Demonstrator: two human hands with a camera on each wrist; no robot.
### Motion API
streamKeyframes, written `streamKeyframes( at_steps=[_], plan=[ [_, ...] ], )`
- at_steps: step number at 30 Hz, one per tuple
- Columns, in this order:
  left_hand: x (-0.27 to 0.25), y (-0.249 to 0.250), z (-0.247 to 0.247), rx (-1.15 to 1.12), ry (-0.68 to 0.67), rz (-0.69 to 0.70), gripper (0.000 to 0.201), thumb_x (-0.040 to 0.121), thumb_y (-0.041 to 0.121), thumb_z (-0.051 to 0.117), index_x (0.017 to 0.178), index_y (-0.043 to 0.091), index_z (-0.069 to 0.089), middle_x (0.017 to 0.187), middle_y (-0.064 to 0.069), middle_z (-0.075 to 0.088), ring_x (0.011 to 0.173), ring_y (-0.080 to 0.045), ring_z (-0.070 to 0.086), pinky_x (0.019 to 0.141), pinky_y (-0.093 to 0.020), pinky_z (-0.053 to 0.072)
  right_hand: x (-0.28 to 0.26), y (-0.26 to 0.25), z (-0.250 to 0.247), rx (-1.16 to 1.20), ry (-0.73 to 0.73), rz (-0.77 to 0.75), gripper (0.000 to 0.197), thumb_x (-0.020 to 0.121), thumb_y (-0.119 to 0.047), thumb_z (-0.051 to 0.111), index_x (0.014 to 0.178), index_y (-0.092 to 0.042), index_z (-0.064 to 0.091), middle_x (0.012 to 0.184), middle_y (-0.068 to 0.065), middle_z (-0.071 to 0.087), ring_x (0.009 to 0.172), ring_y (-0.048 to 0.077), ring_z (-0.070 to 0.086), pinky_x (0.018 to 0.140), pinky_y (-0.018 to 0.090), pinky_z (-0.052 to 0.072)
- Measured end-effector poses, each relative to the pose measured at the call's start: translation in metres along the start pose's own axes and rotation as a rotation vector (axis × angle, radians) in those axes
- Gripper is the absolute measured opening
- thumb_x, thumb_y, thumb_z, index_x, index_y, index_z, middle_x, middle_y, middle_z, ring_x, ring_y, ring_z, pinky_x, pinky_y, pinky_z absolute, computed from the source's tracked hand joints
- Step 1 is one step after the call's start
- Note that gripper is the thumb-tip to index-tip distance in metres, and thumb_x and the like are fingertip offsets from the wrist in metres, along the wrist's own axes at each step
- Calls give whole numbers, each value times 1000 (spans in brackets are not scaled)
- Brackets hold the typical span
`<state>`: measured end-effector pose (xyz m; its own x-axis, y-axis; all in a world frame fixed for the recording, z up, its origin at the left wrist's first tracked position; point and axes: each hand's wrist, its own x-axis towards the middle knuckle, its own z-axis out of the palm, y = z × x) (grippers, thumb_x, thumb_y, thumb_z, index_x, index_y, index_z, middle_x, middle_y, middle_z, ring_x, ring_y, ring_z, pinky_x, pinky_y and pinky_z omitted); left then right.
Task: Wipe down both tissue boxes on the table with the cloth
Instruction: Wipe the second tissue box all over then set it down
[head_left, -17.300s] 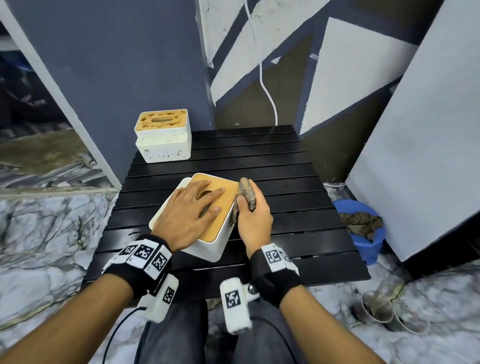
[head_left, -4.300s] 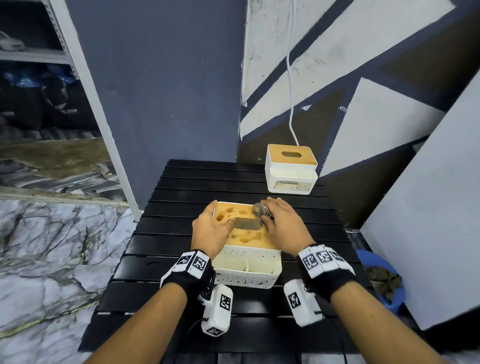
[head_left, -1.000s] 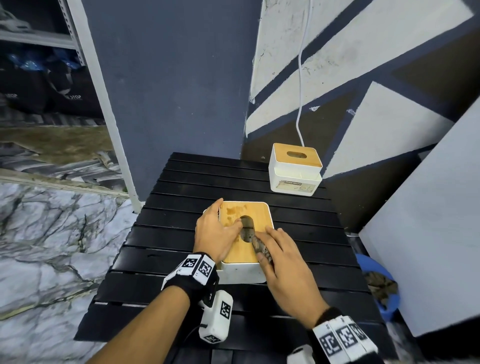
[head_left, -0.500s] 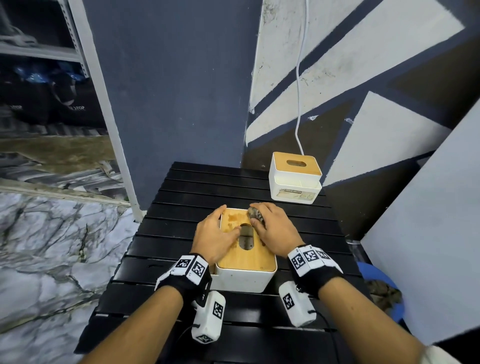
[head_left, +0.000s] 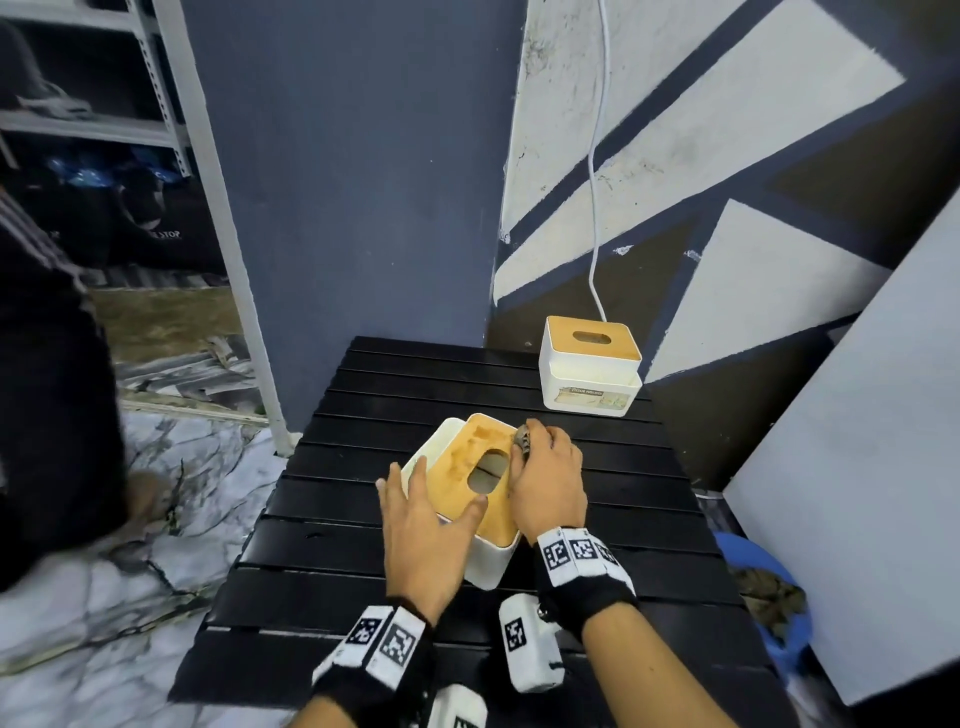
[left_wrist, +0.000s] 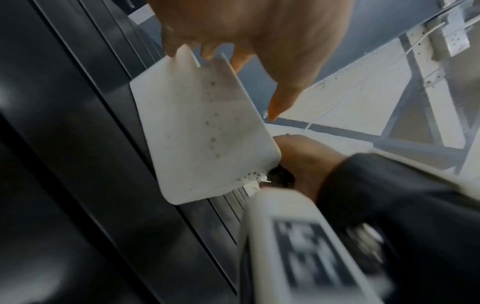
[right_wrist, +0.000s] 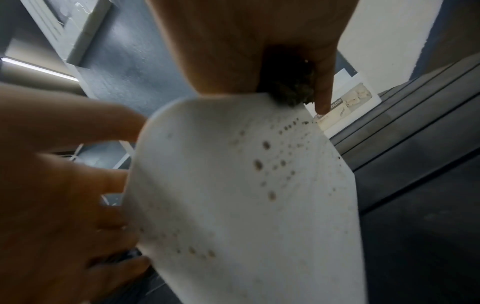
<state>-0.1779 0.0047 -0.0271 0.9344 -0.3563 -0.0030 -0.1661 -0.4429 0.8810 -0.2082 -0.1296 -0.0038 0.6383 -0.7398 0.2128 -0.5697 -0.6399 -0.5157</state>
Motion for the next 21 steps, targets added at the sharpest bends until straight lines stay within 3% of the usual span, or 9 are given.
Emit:
streamKeyframes(
  at_steps=[2, 4, 7, 9, 13, 16, 21],
  plan=[
    [7, 1, 5, -11, 23, -6, 81, 85, 43, 71, 151, 20, 30, 165, -5, 5, 152, -20, -12, 123, -47, 11, -15, 5, -4, 11, 6, -41, 38, 98, -37, 38, 135, -28, 40, 139, -3, 39, 129, 17, 31, 86, 36, 47],
    [15, 0, 5, -28, 20, 11, 76, 84, 39, 74, 146, 18, 35, 165, -5, 4, 152, -20, -10, 122, -46, 15, -33, 14, -11, 4, -1, -94, 37, 98, -38, 38, 134, -30, 41, 140, -6, 37, 131, 12, 28, 86, 32, 48],
    [24, -2, -2, -65, -62, 55, 67, 83, 34, 76, 139, 21, 43, 163, 2, 5, 149, -19, 15, 110, -26, 27, -59, 29, -22, -20, -16, -180, 37, 98, -38, 37, 135, -31, 39, 141, -8, 37, 133, 9, 26, 92, 27, 45],
    [32, -1, -8, -47, -135, 93, 59, 82, 28, 77, 134, 24, 49, 162, 3, 10, 145, -17, 26, 105, -23, 27, -73, 36, -28, -78, -28, -243, 39, 98, -39, 37, 136, -33, 38, 140, -10, 39, 132, 11, 29, 97, 27, 44],
    [53, 0, -17, -1, -332, 176, 50, 81, 24, 79, 126, 27, 58, 161, 5, 22, 150, -15, 16, 120, -35, 20, -91, 41, -41, -157, -134, -282, 43, 99, -43, 30, 142, -37, 29, 149, -15, 28, 141, 12, 18, 109, 31, 34],
    [63, 1, -18, -19, -447, 196, 47, 80, 18, 80, 122, 28, 60, 160, 4, 26, 152, -14, 8, 120, -33, 13, -93, 45, -48, -178, -184, -314, 45, 99, -46, 28, 143, -38, 26, 152, -16, 22, 144, 11, 13, 110, 32, 31],
    [68, -1, -15, -85, -497, 193, 45, 79, 7, 79, 113, 31, 61, 160, 3, 28, 152, -15, 3, 121, -37, 9, -67, 46, -46, -149, -226, -338, 44, 100, -44, 30, 143, -34, 29, 153, -13, 24, 143, 12, 15, 113, 34, 29]
  ],
)
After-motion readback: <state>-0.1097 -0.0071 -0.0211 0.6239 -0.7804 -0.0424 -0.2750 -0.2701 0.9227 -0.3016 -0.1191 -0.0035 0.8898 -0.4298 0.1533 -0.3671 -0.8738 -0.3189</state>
